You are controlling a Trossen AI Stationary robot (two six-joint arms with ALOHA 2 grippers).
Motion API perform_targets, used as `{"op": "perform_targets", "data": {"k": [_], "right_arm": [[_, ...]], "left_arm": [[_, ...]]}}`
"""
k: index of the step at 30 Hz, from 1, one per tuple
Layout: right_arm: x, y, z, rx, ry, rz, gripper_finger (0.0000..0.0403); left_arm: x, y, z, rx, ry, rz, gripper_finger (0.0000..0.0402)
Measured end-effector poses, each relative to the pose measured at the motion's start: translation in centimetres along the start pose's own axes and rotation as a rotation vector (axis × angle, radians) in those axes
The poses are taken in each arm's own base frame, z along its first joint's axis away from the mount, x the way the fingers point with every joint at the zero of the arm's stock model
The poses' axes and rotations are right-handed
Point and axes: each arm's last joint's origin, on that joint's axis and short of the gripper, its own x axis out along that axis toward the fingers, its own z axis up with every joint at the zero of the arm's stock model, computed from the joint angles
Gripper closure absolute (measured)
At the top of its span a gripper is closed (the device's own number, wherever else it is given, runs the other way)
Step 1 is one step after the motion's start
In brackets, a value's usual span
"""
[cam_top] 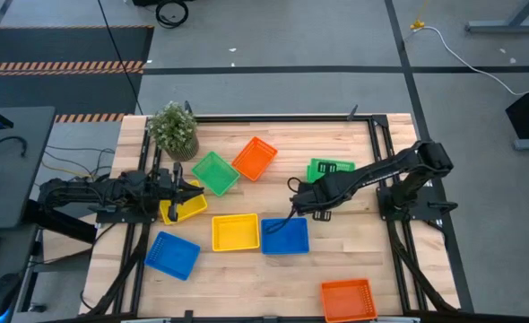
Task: Stack baskets by color
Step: Stack the bottom green bin on top of the top right green bin
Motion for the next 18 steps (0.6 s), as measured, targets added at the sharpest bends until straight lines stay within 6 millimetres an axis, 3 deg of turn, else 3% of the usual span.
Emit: {"op": "perform_targets", "data": {"k": [10, 18], "right_arm": [[2.4, 0.1, 0.2, 0.045, -0.044, 0.033, 0.0391], [2.7, 0.8, 0.1, 0.020, -0.014, 0.207, 0.0391]], "left_arm": [[0.0, 0.0, 0.0, 0.000, 0.000, 0.000, 0.0370], [0.0, 0.0, 0.0, 0.000, 0.000, 0.000, 0.0370]]}}
